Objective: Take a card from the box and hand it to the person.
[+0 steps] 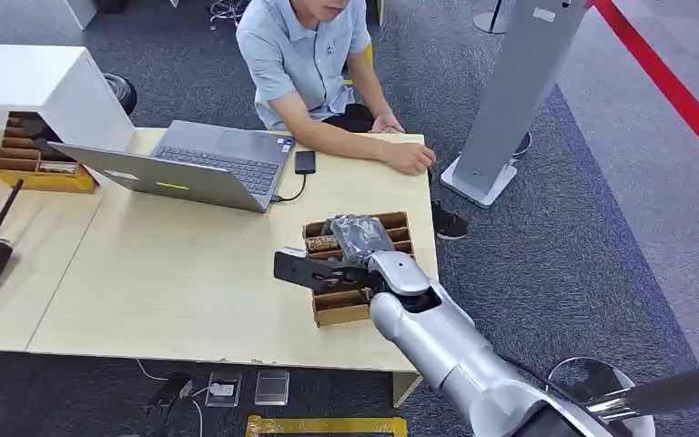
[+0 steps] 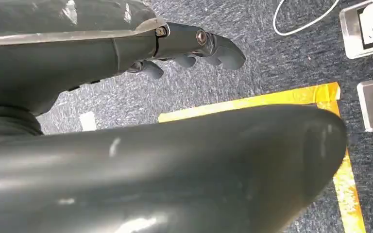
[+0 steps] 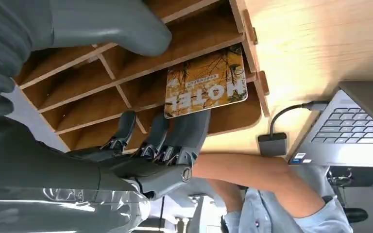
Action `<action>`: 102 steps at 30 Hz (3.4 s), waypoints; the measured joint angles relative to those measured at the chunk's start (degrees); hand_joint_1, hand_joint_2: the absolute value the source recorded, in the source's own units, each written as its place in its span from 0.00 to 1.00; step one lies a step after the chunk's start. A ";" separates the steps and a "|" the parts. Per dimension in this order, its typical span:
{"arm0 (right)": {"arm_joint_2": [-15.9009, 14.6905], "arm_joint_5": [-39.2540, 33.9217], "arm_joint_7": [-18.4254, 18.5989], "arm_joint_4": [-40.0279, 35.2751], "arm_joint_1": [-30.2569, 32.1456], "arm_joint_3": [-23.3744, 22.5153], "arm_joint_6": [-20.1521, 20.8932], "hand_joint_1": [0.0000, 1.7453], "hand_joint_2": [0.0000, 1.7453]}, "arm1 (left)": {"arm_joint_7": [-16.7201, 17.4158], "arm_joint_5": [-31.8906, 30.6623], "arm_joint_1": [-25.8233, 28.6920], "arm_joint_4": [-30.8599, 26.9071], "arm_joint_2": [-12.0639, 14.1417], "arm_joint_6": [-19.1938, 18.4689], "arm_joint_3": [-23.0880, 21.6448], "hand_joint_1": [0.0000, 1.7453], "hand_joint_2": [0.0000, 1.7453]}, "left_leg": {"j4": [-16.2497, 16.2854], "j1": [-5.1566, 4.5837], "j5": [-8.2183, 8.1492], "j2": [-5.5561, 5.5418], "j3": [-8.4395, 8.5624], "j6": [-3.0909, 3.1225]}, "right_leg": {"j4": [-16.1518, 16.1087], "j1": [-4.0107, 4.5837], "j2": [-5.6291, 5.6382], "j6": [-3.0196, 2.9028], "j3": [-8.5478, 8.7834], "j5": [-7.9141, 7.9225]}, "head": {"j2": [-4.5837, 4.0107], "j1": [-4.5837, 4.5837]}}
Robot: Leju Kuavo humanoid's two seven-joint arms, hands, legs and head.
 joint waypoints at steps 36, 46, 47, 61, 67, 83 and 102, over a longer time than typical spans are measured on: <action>0.31 2.06 0.72 0.04 -0.28 -0.20 -0.79 0.83 1.00 | -1.73 0.18 0.11 0.00 -0.04 -1.01 0.02 0.00 1.00 | 0.00 0.00 0.00 0.00 0.00 0.00 | 0.00 0.00 0.00 0.00 0.00 0.00 | 0.00 -0.02; 0.37 -1.15 -0.14 -0.15 -0.72 -0.48 1.35 0.83 1.00 | -1.70 0.66 0.49 0.00 -0.04 -0.42 0.00 0.00 1.00 | 0.00 0.00 0.00 0.00 0.00 0.00 | 0.00 0.00 0.00 0.00 0.00 0.01 | 0.00 0.00; 0.24 -1.77 0.24 -0.50 -0.82 -0.61 2.06 0.83 1.00 | -1.70 0.68 0.59 0.00 -0.04 -0.33 0.00 0.00 1.00 | 0.00 0.00 0.00 0.00 0.00 0.00 | 0.00 0.00 0.00 0.00 0.00 0.01 | 0.00 0.00; -8.11 -7.17 9.09 -20.97 -1.59 -5.36 11.28 0.83 1.00 | -2.23 2.34 2.59 0.00 0.37 0.26 0.04 0.00 1.00 | 0.01 0.00 0.00 0.01 0.01 0.00 | -0.01 -0.01 0.00 -0.01 -0.01 0.02 | 0.00 -0.02; -10.84 -5.21 8.57 -29.48 -0.83 -7.58 10.39 0.83 1.00 | -3.10 2.45 3.06 0.00 0.42 0.35 0.13 0.00 1.00 | 0.00 0.00 0.00 0.00 0.00 0.00 | -0.01 -0.01 0.00 -0.01 -0.02 0.02 | 0.00 0.00; -8.77 4.85 -10.71 -19.60 -1.44 -12.94 -18.92 0.83 1.00 | -2.86 0.09 0.35 0.00 -0.15 -0.52 0.13 0.00 1.00 | 0.00 0.00 0.01 -0.02 -0.03 0.01 | -0.01 -0.01 -0.01 0.00 0.00 0.04 | 0.02 -0.02; -5.27 6.17 -13.16 -4.28 -1.37 -14.53 -25.51 0.83 1.00 | -2.03 -0.37 -0.16 0.00 -0.42 -0.50 0.04 0.00 1.00 | 0.00 0.00 0.01 -0.01 -0.04 0.01 | -0.01 0.00 0.00 -0.01 -0.03 0.03 | 0.00 0.00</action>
